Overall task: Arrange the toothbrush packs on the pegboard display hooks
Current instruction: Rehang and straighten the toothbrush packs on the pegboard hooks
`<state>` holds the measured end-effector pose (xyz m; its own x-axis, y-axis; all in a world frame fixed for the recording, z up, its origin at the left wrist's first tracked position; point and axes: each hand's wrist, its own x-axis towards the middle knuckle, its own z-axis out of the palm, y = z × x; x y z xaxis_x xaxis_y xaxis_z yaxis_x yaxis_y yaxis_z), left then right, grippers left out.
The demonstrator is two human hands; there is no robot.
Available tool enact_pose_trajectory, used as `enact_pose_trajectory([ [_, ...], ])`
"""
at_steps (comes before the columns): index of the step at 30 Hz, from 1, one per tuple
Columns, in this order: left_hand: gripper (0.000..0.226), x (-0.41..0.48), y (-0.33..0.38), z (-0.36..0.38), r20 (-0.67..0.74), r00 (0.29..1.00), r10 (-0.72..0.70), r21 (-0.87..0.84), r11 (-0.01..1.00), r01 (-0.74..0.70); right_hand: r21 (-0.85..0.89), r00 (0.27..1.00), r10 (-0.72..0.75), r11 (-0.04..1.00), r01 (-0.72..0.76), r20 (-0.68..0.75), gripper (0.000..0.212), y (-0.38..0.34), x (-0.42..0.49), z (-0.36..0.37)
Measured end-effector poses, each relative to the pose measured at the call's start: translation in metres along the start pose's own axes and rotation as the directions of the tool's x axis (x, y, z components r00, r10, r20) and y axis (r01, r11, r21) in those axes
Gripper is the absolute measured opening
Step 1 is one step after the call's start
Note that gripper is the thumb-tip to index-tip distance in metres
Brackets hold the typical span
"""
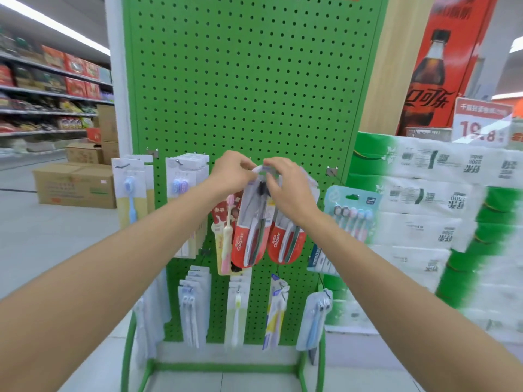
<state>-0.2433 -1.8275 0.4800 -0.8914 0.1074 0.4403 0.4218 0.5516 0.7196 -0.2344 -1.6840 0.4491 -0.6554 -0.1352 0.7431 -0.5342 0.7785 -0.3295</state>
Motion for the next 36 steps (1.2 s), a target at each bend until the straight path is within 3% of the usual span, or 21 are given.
enact_pose_trajectory([
  [5, 0.013, -0.037, -0.021, 0.003, 0.055, 0.998, -0.009, -0.183, 0.983, 0.019, 0.176, 0.980, 0.188, 0.969, -0.175, -0.061, 0.043, -0.016, -0.033, 0.016],
  [8, 0.014, -0.056, -0.039, 0.013, 0.055, 0.998, -0.028, -0.252, 0.967, 0.041, 0.339, 0.954, 0.298, 0.901, -0.270, -0.033, 0.025, -0.018, -0.050, 0.025],
  [19, 0.017, -0.118, -0.127, 0.058, 0.193, 0.970, -0.146, -0.391, 0.896, 0.212, 0.499, 0.907, 0.390, 0.760, -0.416, 0.161, 0.021, 0.010, -0.134, 0.078],
  [24, 0.011, -0.138, -0.158, 0.073, 0.170, 0.970, -0.176, -0.454, 0.859, 0.235, 0.519, 0.798, 0.500, 0.609, -0.600, 0.337, 0.023, 0.019, -0.155, 0.094],
  [27, 0.013, -0.146, -0.166, 0.078, 0.145, 0.964, -0.224, -0.513, 0.816, 0.267, 0.440, 0.700, 0.501, 0.548, -0.711, 0.508, 0.048, 0.025, -0.164, 0.105],
  [29, 0.013, -0.148, -0.167, 0.080, 0.141, 0.961, -0.237, -0.521, 0.808, 0.275, 0.460, 0.648, 0.475, 0.461, -0.759, 0.595, 0.064, 0.029, -0.173, 0.110],
  [32, 0.014, -0.152, -0.168, 0.081, 0.111, 0.957, -0.269, -0.535, 0.795, 0.285, 0.491, 0.587, 0.411, 0.323, -0.809, 0.697, 0.065, 0.035, -0.189, 0.113],
  [36, 0.010, -0.151, -0.178, 0.074, 0.025, 0.913, -0.408, -0.658, 0.680, 0.322, 0.333, 0.430, 0.298, 0.325, -0.885, 0.852, 0.083, 0.033, -0.215, 0.122],
])
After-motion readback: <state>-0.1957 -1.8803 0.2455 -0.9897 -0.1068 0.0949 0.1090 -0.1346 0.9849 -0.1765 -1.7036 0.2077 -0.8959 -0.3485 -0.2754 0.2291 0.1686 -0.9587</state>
